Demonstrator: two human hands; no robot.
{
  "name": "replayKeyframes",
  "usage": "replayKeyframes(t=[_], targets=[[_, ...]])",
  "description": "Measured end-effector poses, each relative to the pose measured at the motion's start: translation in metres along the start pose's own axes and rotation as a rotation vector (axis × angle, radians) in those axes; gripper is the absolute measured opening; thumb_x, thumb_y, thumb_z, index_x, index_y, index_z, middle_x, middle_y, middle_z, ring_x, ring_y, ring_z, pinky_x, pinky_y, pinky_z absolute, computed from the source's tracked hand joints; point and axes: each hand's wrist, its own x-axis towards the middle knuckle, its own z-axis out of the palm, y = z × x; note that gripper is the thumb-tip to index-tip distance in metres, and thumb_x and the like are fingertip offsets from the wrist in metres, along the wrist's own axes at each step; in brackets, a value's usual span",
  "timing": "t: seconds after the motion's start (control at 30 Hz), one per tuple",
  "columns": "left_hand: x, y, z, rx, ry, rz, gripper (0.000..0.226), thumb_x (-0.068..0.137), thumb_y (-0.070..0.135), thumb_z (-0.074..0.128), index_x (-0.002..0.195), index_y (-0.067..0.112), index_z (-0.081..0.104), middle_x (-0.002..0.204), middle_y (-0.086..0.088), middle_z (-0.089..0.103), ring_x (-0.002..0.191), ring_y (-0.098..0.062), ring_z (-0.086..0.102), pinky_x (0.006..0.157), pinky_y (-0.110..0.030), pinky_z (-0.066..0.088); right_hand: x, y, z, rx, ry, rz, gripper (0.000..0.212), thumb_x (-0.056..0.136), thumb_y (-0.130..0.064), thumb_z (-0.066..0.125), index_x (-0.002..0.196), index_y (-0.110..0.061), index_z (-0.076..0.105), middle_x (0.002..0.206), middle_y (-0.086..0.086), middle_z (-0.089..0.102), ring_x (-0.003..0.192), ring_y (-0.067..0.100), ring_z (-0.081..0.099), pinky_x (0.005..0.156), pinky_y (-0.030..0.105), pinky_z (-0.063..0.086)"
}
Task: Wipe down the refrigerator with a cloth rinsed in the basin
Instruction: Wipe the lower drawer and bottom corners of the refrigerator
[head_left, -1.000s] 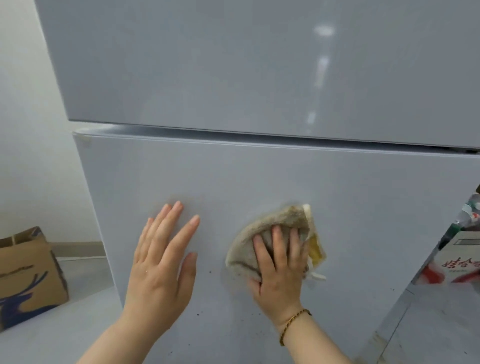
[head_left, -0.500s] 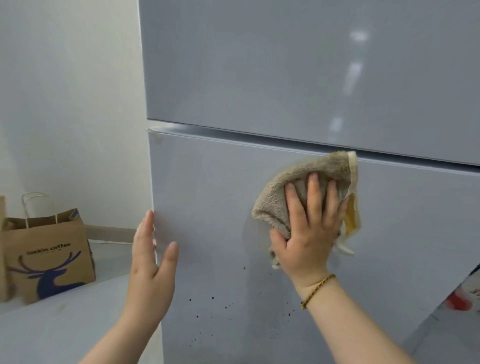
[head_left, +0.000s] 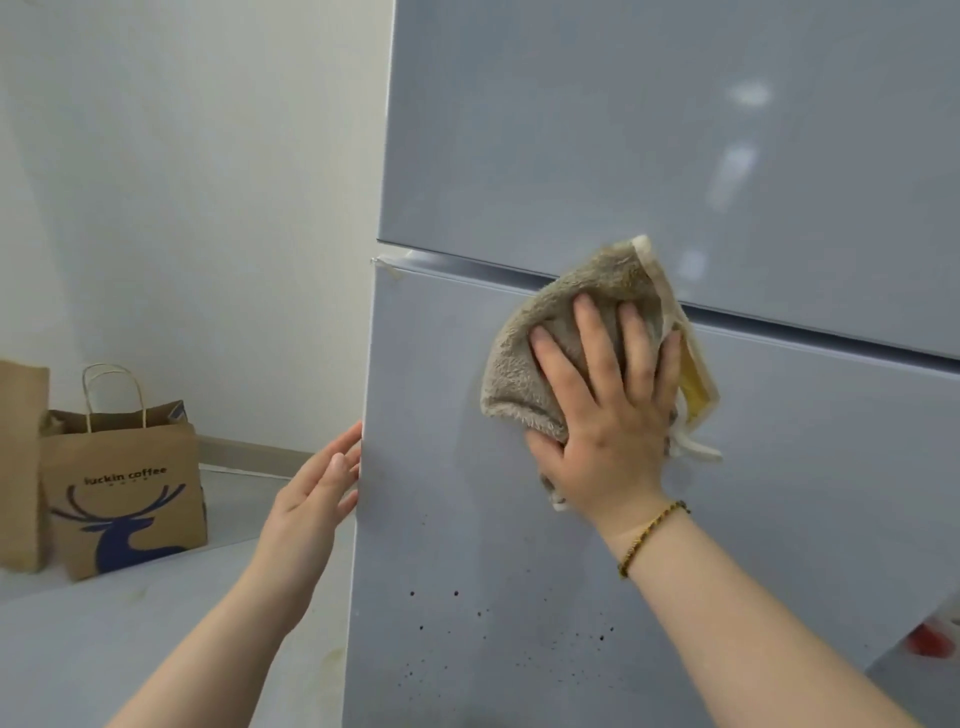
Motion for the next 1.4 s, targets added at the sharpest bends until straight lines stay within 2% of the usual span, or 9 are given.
replayKeyframes(t=[0.17,0.27,0.4,0.53,0.73,0.87,1.03,1.13,1.4], targets=[[0.001,-0.002,-0.003,-0.017,-0.028,0.023,0.031,0.077,0.057,0.055,0.104,0.042,0.055,0.104,0.022,0.066,0.103,0.006,0.059,0.087,-0.018,0.045,-0.027,-0.052,0.018,-0.007,-0.128,-0.141,0.057,0.069,-0.040,0.043,0.125,-0.026,0.039,0.135,0.000,0.033,0.130,0.024,0.011,0.111,0.050,0.001],[0.006,-0.006,-0.007,-0.019,-0.025,0.010,0.025,0.095,0.019,0.044,0.104,0.038,0.056,0.103,0.022,0.067,0.099,0.005,0.060,0.089,-0.022,0.042,-0.081,-0.061,0.028,0.011,-0.268,-0.475,0.038,0.087,-0.027,0.035,0.125,-0.026,0.039,0.135,-0.005,0.034,0.130,0.023,0.014,0.114,0.047,0.000],[0.009,-0.005,-0.011,0.032,-0.086,0.003,0.028,0.094,0.016,0.046,0.107,0.040,0.054,0.101,0.029,0.066,0.096,0.010,0.060,0.082,-0.020,0.042,-0.118,-0.027,0.020,-0.012,-0.304,-0.657,0.035,0.093,-0.015,0.031,0.125,-0.024,0.042,0.136,-0.006,0.035,0.133,0.018,0.018,0.118,0.043,0.000],[0.009,-0.008,-0.012,0.025,-0.096,0.031,0.031,0.094,0.015,0.045,0.110,0.040,0.053,0.109,0.027,0.063,0.100,0.007,0.059,0.080,-0.015,0.045,-0.081,-0.028,0.017,-0.023,-0.204,-0.440,0.060,0.066,-0.042,0.059,0.122,-0.027,0.043,0.132,-0.004,0.037,0.130,0.021,0.017,0.113,0.046,0.006],[0.009,-0.016,-0.016,-0.011,-0.125,0.061,0.024,0.089,0.026,0.050,0.110,0.039,0.053,0.111,0.027,0.061,0.106,0.008,0.056,0.075,-0.003,0.045,-0.060,-0.083,0.034,0.009,-0.105,-0.163,0.050,0.080,-0.046,0.045,0.126,-0.029,0.041,0.135,-0.004,0.035,0.141,0.022,0.005,0.114,0.048,0.000],[0.014,-0.017,-0.022,-0.027,-0.143,0.051,0.037,0.077,0.035,0.038,0.111,0.035,0.055,0.112,0.020,0.064,0.105,0.002,0.059,0.075,-0.007,0.048,-0.101,-0.089,0.047,-0.013,-0.230,-0.499,0.040,0.088,-0.032,0.039,0.128,-0.026,0.038,0.137,-0.006,0.032,0.133,0.024,0.014,0.117,0.048,-0.003],[0.012,-0.014,-0.021,0.027,-0.146,0.048,0.036,0.078,0.040,0.037,0.111,0.041,0.051,0.113,0.025,0.062,0.106,0.005,0.057,0.075,-0.006,0.047,-0.141,-0.080,0.039,-0.111,-0.403,-0.841,0.060,0.064,-0.039,0.055,0.123,-0.031,0.057,0.137,-0.011,0.044,0.132,0.027,0.012,0.116,0.046,-0.009],[0.010,-0.015,-0.019,0.017,-0.139,0.052,0.037,0.078,0.039,0.037,0.112,0.042,0.051,0.117,0.023,0.061,0.109,0.004,0.056,0.082,-0.012,0.046,-0.126,-0.059,0.032,-0.065,-0.290,-0.717,0.048,0.075,-0.030,0.051,0.123,-0.029,0.052,0.135,-0.010,0.045,0.130,0.023,0.025,0.116,0.048,-0.006],[0.006,-0.024,-0.009,-0.019,-0.044,0.078,0.034,0.078,0.036,0.039,0.108,0.044,0.052,0.116,0.023,0.059,0.115,0.003,0.052,0.092,-0.019,0.041,-0.085,-0.053,0.025,0.034,-0.048,-0.055,0.039,0.084,-0.038,0.046,0.121,-0.025,0.045,0.131,0.002,0.037,0.139,0.023,0.010,0.114,0.048,0.002]])
